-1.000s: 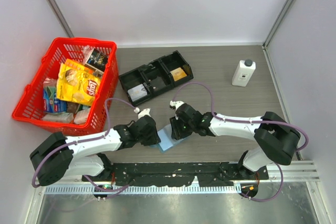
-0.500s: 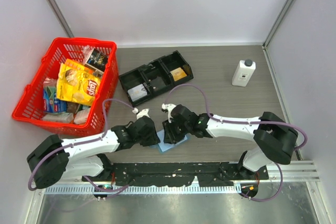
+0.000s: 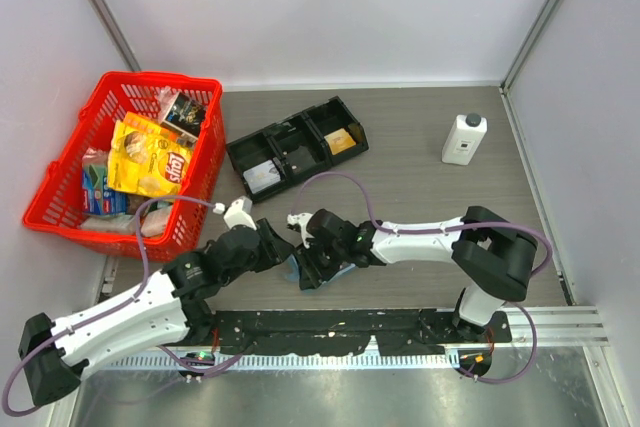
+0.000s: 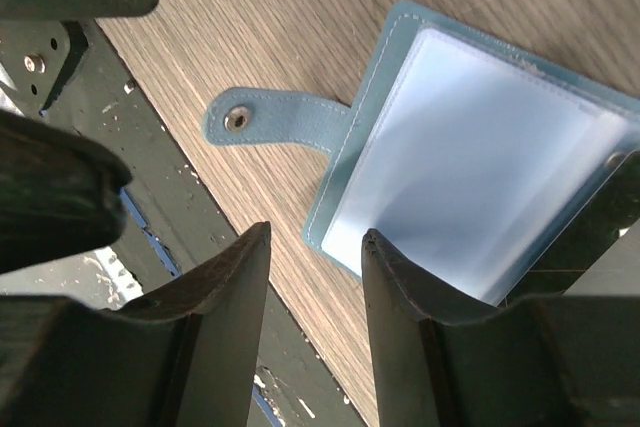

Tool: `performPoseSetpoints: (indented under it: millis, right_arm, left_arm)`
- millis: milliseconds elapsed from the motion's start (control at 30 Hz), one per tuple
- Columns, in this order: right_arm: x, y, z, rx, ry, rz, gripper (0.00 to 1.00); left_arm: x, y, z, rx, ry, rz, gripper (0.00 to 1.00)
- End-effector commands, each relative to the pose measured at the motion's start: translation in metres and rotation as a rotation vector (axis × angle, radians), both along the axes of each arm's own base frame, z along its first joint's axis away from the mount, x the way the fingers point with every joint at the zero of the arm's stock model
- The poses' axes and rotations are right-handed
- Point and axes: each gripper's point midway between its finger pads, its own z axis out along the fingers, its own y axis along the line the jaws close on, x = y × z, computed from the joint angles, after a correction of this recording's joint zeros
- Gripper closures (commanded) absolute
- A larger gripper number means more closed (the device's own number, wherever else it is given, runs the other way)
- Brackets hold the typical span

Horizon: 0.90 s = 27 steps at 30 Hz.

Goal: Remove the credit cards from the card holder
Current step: Remove the credit card from the card holder.

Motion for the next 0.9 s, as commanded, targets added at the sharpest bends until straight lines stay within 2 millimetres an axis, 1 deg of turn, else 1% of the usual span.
performPoseSetpoints:
  millis: [0,33,67,100,133,167,200,233,267,300,333,433,467,500,533,567,600,633,667,700,733,767,867]
  right_arm:
    - [0.012,0.016,0.027,0.066,-0.077,0.015,0.53]
    - [0.016,0.014,0.03,0.063,-0.1,0.004,0.53]
    - [0.018,0.014,0.039,0.076,-0.121,-0.002,0.53]
    - [0.022,0.011,0.041,0.06,-0.144,-0.01,0.52]
    - [0.025,0.01,0.051,0.072,-0.164,-0.02,0.52]
    - [0.03,0.006,0.054,0.061,-0.188,-0.038,0.52]
    - [0.034,0.003,0.061,0.071,-0.202,-0.054,0.52]
    - [0.038,-0.003,0.062,0.056,-0.217,-0.074,0.52]
    - [0.043,-0.007,0.068,0.064,-0.227,-0.094,0.52]
    - [0.044,-0.012,0.067,0.053,-0.232,-0.103,0.52]
    - [0.051,-0.017,0.071,0.058,-0.238,-0.127,0.53]
    - [0.06,-0.034,0.065,0.039,-0.231,-0.171,0.56]
    - [0.067,-0.041,0.065,0.04,-0.225,-0.197,0.58]
    - [0.067,-0.047,0.06,0.03,-0.209,-0.213,0.59]
    - [0.074,-0.052,0.059,0.032,-0.199,-0.237,0.6]
    - [0.08,-0.061,0.054,0.025,-0.185,-0.269,0.62]
    - [0.078,-0.064,0.05,0.027,-0.162,-0.275,0.63]
    - [0.084,-0.068,0.049,0.036,-0.158,-0.298,0.65]
    - [0.081,-0.072,0.043,0.037,-0.131,-0.301,0.67]
    - [0.087,-0.073,0.044,0.054,-0.129,-0.318,0.69]
    - [0.086,-0.074,0.04,0.067,-0.112,-0.321,0.71]
    - [0.09,-0.077,0.038,0.067,-0.103,-0.338,0.71]
    - [0.091,-0.08,0.031,0.073,-0.085,-0.346,0.73]
  left_arm:
    - [0.005,0.003,0.007,-0.04,-0.015,0.057,0.52]
    - [0.005,0.001,0.008,-0.052,-0.014,0.056,0.52]
    - [0.006,-0.002,0.011,-0.068,-0.016,0.054,0.52]
    - [0.007,-0.005,0.011,-0.076,-0.012,0.054,0.52]
    - [0.008,-0.007,0.013,-0.088,-0.014,0.054,0.52]
    - [0.009,-0.01,0.015,-0.101,-0.016,0.056,0.53]
    - [0.01,-0.013,0.016,-0.112,-0.016,0.052,0.53]
    - [0.012,-0.017,0.019,-0.129,-0.023,0.05,0.53]
    - [0.013,-0.02,0.021,-0.14,-0.025,0.046,0.54]
    - [0.014,-0.024,0.022,-0.149,-0.025,0.041,0.54]
    - [0.015,-0.028,0.024,-0.159,-0.027,0.036,0.54]
    - [0.018,-0.041,0.023,-0.166,-0.015,0.013,0.56]
    - [0.019,-0.046,0.023,-0.171,-0.009,0.001,0.56]
    - [0.02,-0.05,0.021,-0.171,0.002,-0.006,0.56]
    - [0.02,-0.055,0.017,-0.173,0.016,-0.014,0.57]
    - [0.021,-0.061,0.017,-0.189,0.021,-0.023,0.57]
    - [0.022,-0.066,0.013,-0.198,0.03,-0.03,0.57]
    - [0.022,-0.069,0.008,-0.208,0.048,-0.027,0.57]
    - [0.023,-0.074,0.004,-0.224,0.058,-0.029,0.57]
    - [0.023,-0.077,-0.001,-0.237,0.073,-0.035,0.58]
    - [0.023,-0.081,-0.006,-0.25,0.086,-0.041,0.58]
    - [0.024,-0.084,-0.009,-0.261,0.099,-0.04,0.59]
    - [0.024,-0.095,-0.021,-0.274,0.139,-0.06,0.61]
